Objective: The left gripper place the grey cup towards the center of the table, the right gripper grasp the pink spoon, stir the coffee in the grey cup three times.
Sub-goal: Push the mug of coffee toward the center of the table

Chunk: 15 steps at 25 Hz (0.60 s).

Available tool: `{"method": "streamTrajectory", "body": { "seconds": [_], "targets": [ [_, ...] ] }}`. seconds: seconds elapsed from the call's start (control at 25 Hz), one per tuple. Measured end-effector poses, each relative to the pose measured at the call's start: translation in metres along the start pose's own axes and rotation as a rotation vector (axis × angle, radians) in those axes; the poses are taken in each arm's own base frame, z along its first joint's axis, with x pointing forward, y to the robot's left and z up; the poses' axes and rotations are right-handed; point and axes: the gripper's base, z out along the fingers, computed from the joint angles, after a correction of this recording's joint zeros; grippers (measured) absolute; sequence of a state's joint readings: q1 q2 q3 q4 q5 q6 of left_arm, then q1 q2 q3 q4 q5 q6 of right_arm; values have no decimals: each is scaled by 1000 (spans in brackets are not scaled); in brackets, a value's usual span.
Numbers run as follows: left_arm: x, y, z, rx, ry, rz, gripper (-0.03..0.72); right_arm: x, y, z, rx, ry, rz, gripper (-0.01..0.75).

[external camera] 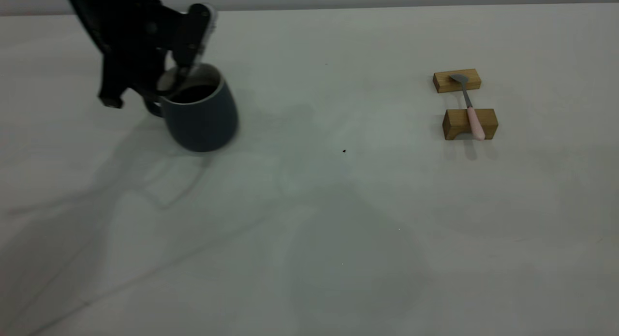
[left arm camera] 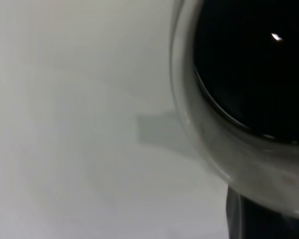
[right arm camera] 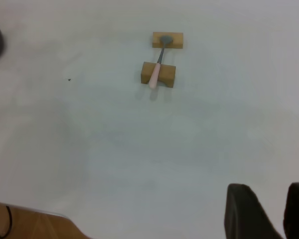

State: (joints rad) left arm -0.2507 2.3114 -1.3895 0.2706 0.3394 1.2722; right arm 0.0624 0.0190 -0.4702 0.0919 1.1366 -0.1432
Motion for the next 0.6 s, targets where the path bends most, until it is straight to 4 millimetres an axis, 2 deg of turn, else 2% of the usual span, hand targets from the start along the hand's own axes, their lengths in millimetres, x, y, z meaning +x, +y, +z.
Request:
{"method": "streamTrajectory", "body": {
  "seconds": [0.36, 0.6],
  "targets": [
    [-57, -6, -7, -8, -37, -18, 212, 0, 0, 0, 0, 0, 0, 237],
    [-78, -9, -11, -8, -49, 12, 212, 0, 0, 0, 0, 0, 0, 237]
  ]
}}
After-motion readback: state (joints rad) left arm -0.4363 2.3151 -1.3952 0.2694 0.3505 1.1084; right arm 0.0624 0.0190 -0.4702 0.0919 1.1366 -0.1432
